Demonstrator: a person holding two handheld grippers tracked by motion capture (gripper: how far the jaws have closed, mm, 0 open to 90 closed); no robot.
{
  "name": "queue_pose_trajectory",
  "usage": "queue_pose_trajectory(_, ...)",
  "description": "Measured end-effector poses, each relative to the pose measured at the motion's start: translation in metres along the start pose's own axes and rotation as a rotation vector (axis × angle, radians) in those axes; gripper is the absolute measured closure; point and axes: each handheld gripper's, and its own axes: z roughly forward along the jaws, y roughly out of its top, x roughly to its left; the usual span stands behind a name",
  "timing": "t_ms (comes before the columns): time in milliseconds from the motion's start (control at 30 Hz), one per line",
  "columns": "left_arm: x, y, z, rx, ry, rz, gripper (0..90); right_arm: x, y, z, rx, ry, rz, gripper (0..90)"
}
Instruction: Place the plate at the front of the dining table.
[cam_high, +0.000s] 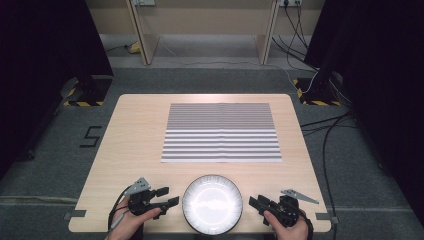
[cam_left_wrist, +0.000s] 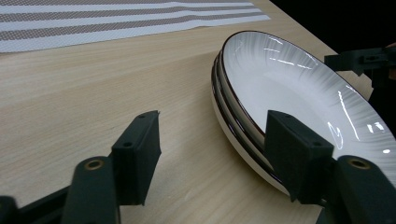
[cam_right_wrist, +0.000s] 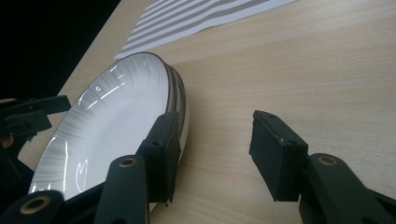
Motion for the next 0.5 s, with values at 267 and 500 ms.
queue_pose_trajectory(267,-0.004,0.008,0.0,-0.001,-0.013,-0.025,46.8,0.017,0.007,0.003,0.055,0.012,-0.05,61.8)
queue_pose_trajectory(500,-0.013,0.008,0.001,0.027,-0.065,-0.07,54.1,0.028,0.007,0.002,0.1,0.037,-0.047,70.9)
